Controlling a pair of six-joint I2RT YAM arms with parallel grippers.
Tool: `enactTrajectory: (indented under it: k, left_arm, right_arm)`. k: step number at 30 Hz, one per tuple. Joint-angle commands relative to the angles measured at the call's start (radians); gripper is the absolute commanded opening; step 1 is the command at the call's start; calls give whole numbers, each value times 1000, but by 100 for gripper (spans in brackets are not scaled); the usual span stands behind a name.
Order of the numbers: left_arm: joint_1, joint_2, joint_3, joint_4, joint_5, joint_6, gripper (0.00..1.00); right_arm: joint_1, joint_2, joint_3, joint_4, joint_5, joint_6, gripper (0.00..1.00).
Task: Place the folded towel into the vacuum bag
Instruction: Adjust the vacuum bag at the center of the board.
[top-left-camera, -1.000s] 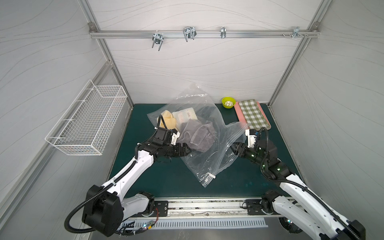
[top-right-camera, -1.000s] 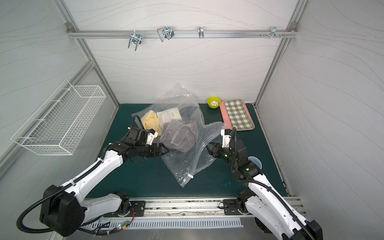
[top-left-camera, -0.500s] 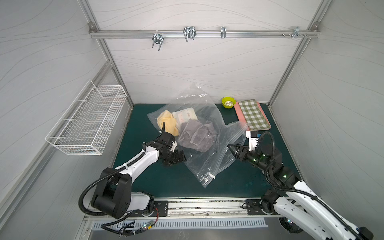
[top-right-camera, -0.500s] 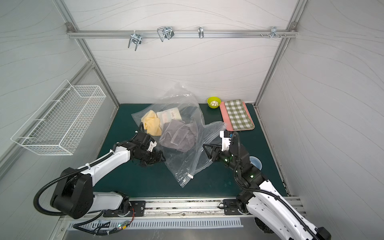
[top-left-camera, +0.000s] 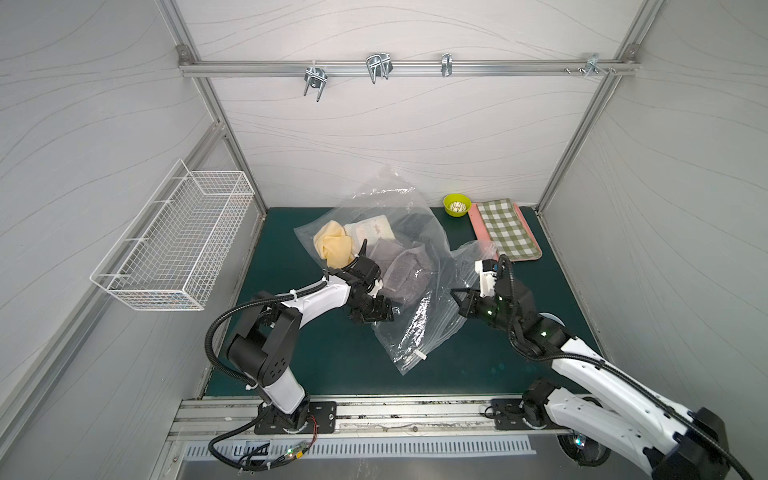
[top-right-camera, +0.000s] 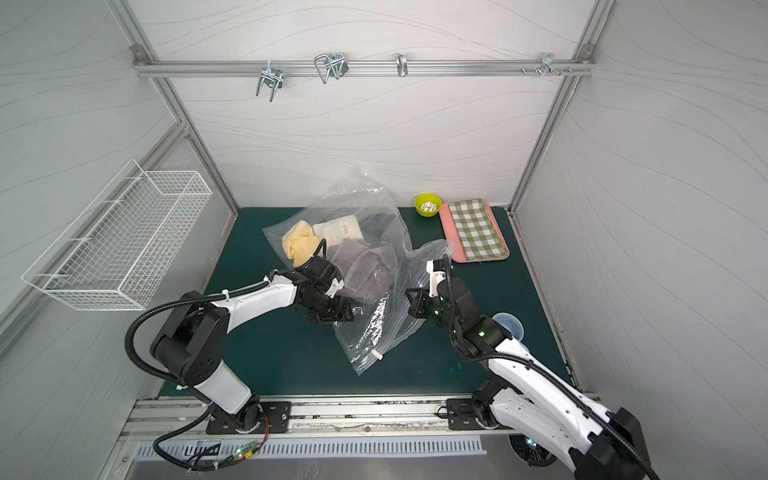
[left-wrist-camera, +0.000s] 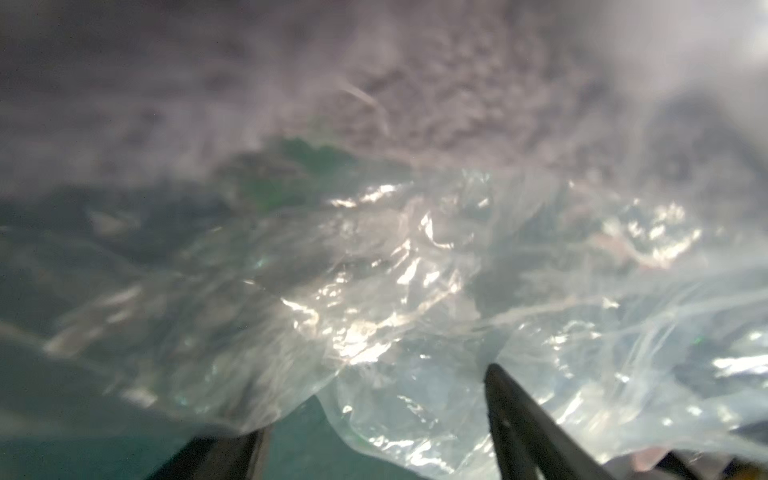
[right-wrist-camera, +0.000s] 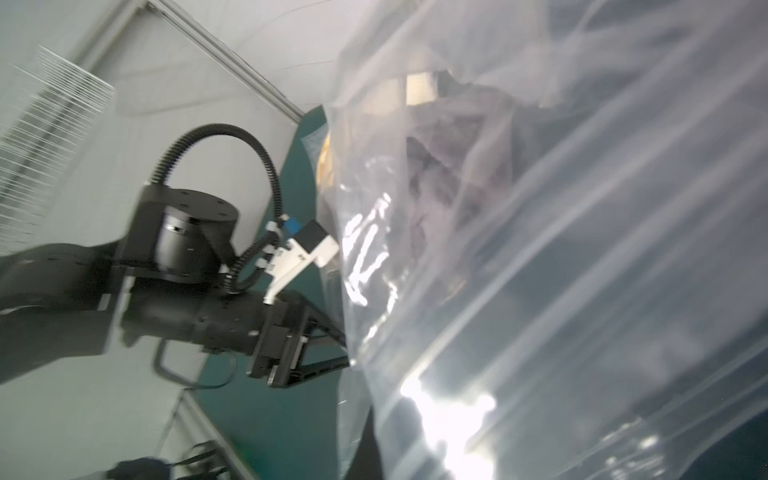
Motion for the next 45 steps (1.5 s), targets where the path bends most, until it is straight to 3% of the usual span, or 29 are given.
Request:
enactTrajectory:
  k: [1, 4, 6, 14, 19, 22, 23, 26, 27, 30, 35, 38, 45]
  left_arm:
    - [-2, 48, 66, 75, -18, -9, 41]
    - [0, 107, 126, 62, -80, 5, 12]
    - [1, 143, 169, 42, -140, 9, 0]
    - [86, 303, 329, 12, -305, -41, 0]
    - [171, 394, 446, 1, -265, -89, 0]
    - [159, 334, 446, -12, -237, -68, 0]
    - [150, 292, 414, 0, -218, -66, 1]
    - [130, 156, 308, -13, -123, -71, 40]
    - [127, 105, 269, -32, -97, -68, 49]
    - [126, -31, 144, -88, -40, -53, 59]
    - [113, -162, -47, -147, 55, -23, 64]
    - [101, -156, -70, -188, 51, 20, 71]
    - [93, -39, -74, -99, 200, 40, 85]
  right_arm:
    - [-92, 64, 0, 21, 39, 67, 0]
    - [-200, 142, -45, 55, -9, 112, 0]
    - [-261, 201, -69, 89, -47, 129, 0]
    - [-319, 410, -54, 208, -223, 104, 0]
    - [-313, 566, 27, 255, -355, 71, 0]
    - [-309, 589, 55, 249, -355, 69, 0]
    - [-305, 586, 54, 250, -350, 72, 0]
    - [-292, 567, 43, 261, -348, 87, 0]
    - [-281, 559, 37, 270, -345, 92, 0]
    - [-249, 550, 30, 291, -329, 88, 0]
    - [-229, 561, 41, 316, -325, 109, 0]
    - [-229, 564, 46, 329, -336, 125, 0]
    - [-228, 564, 74, 360, -382, 139, 0]
